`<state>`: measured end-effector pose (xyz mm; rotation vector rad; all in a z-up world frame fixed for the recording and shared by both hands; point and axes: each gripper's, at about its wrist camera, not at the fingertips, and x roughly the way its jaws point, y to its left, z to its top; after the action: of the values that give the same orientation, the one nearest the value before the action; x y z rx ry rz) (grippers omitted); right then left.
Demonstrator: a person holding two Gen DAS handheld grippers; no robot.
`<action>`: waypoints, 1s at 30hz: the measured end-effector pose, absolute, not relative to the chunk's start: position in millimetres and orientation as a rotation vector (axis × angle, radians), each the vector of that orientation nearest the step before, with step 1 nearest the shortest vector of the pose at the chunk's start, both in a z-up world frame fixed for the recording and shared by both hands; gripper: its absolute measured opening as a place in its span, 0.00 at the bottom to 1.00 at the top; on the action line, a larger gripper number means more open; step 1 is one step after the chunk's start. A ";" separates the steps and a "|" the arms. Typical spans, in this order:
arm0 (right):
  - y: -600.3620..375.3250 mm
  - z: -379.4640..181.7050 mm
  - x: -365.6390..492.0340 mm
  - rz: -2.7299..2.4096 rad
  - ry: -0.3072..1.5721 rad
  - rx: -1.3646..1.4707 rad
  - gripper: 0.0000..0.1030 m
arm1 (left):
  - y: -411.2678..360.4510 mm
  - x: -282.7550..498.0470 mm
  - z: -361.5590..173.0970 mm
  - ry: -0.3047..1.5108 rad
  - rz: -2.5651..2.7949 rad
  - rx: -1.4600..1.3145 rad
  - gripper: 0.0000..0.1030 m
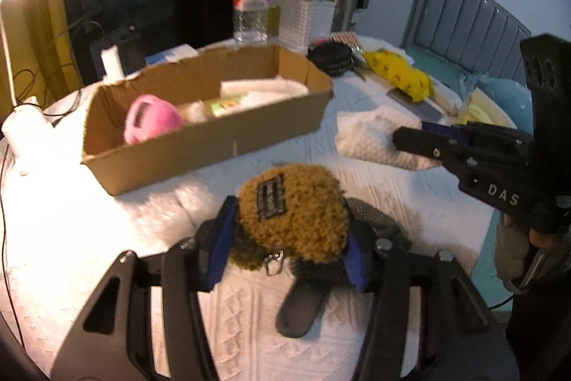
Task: Organize soft objects
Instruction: 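Carry the brown plush into the box with the left gripper while the right lowers the sock in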
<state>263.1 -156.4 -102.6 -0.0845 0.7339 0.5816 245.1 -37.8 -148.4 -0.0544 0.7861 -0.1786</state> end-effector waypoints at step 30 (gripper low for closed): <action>-87.0 -44.1 292.5 0.620 0.610 -0.168 0.16 | 78.2 257.5 -95.4 0.565 -0.001 -0.107 0.53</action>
<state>292.5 -87.0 -44.1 -0.1683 0.6097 0.6199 257.5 78.2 -95.4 -0.1069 0.5648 -0.0008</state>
